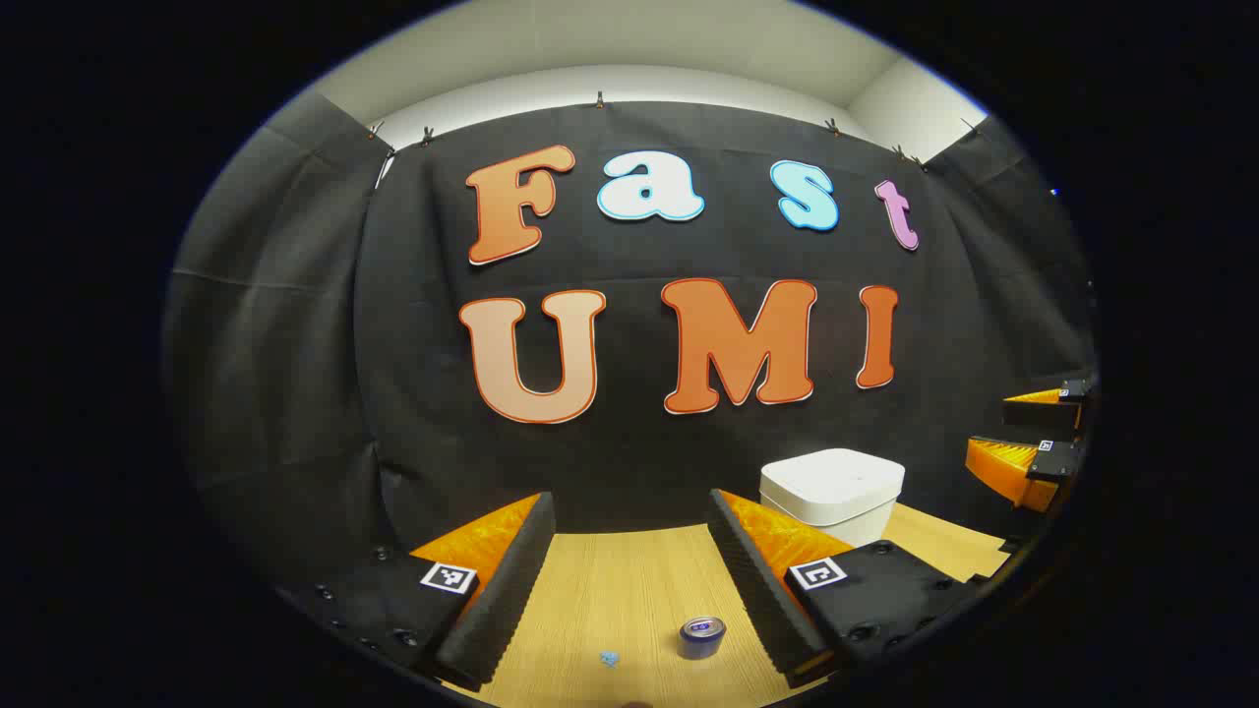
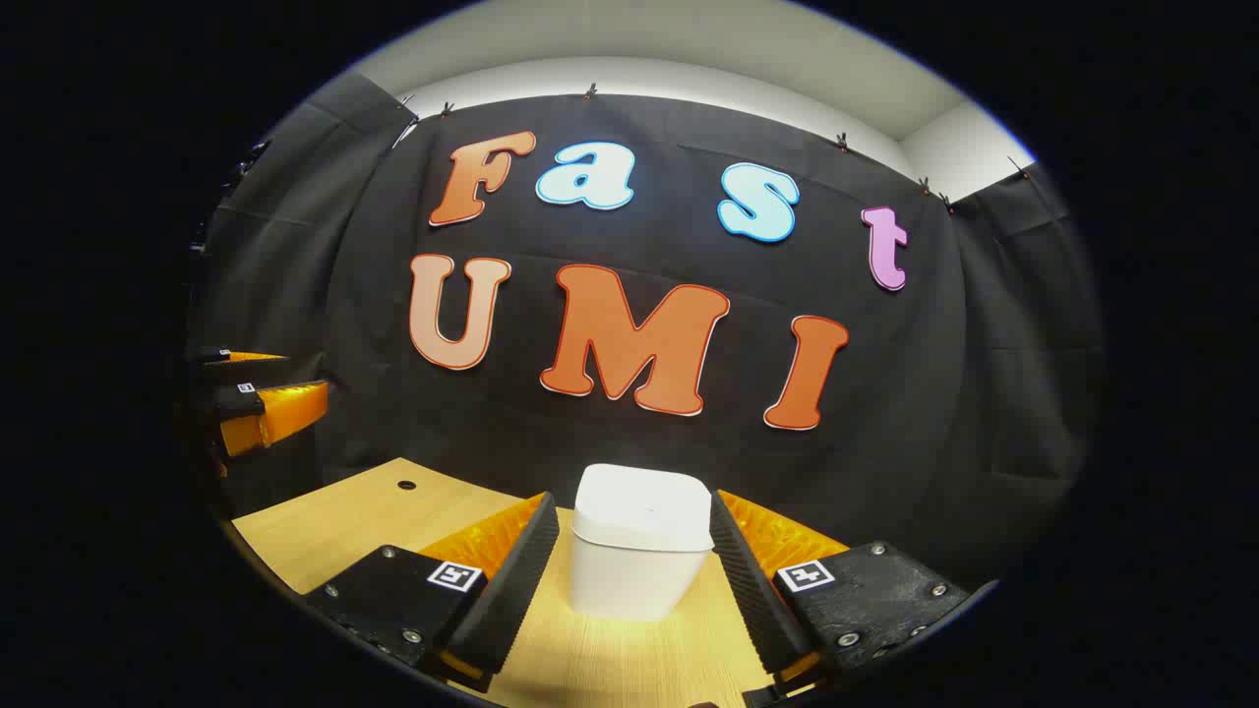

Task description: Press the lid of the desktop garbage bin to open it, pick up the crumpled paper on the desktop and throw it into the bin, then pick up the pop can on the desktop and drop it into the bin, and finally close the garbage bin lid.

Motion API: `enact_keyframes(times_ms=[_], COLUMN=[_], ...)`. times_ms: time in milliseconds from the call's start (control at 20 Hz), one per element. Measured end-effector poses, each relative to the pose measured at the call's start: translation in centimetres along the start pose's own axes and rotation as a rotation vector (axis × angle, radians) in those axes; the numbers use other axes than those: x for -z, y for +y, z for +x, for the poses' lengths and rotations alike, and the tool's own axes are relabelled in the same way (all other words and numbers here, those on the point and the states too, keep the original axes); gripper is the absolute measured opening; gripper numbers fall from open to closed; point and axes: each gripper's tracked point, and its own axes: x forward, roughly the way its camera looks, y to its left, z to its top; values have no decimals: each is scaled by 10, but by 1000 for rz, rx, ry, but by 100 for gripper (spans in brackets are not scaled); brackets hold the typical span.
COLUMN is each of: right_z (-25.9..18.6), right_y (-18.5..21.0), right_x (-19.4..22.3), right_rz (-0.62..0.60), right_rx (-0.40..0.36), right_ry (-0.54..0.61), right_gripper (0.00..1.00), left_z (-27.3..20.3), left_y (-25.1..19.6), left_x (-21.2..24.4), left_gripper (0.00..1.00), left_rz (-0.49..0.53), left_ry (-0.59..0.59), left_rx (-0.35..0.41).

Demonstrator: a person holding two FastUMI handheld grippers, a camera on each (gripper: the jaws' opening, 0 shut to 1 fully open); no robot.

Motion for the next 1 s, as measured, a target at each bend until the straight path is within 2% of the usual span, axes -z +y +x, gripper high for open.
enact_keyframes(times_ms=[400,750,900,1000], right_z=[9,10,13,14], right_y=[14,23,20,20], right_x=[-1,8,8,6], right_rz=[17,18,14,16], right_rx=[-10,-34,-20,-19], right_ry=[2,37,38,37], right_gripper=[93,93,93,94], left_z=[-2,-8,-8,-10], left_y=[19,28,25,26], left_x=[1,-3,1,7], left_gripper=[99,100,97,100], left_rz=[24,45,48,46], left_ry=[-1,7,8,22], left_rx=[-26,-16,6,4])
